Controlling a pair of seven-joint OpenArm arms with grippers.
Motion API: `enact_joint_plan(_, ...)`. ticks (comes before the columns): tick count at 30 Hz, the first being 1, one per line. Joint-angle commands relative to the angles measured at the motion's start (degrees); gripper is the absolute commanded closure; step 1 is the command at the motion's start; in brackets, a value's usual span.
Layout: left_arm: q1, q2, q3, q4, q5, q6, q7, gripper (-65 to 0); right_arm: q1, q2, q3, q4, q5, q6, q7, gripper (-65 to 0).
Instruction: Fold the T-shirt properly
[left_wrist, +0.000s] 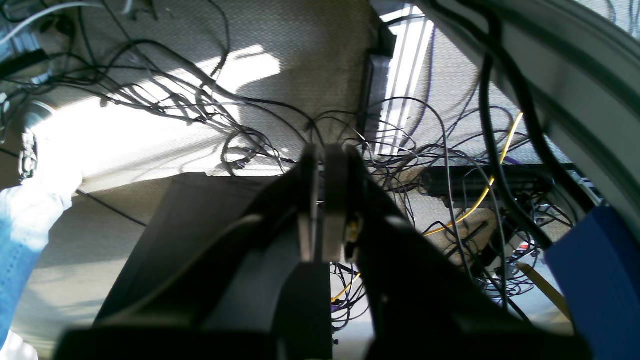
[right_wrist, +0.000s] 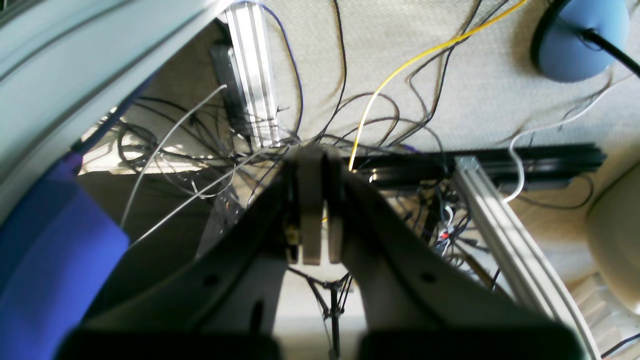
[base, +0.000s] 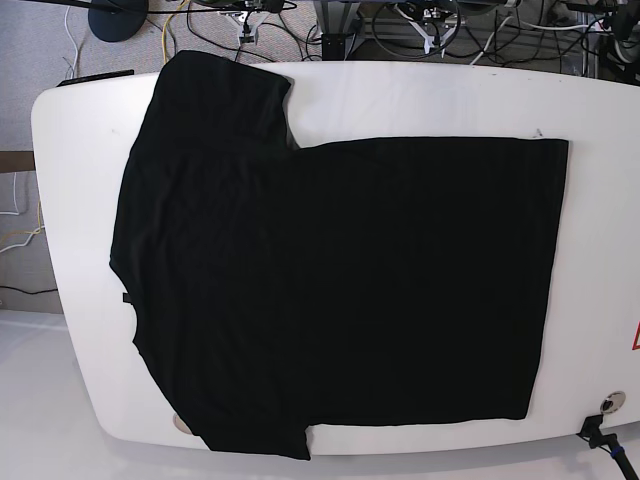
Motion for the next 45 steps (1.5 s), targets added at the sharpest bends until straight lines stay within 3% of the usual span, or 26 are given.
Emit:
enact_joint_plan(1,0.3,0.0,0.0,0.8,-0.4,-0.4,0.6,-0.5,-0.1,0.1,-0.2,0.0,0.1,0.9,0.6,-1.1)
enact_joint_plan(45,2.7,-1.6,0.4,4.4,-0.3,-0.8,2.0,0.0,-1.4,0.4,-0.5,0.1,0.2,1.8,0.4,-0.2)
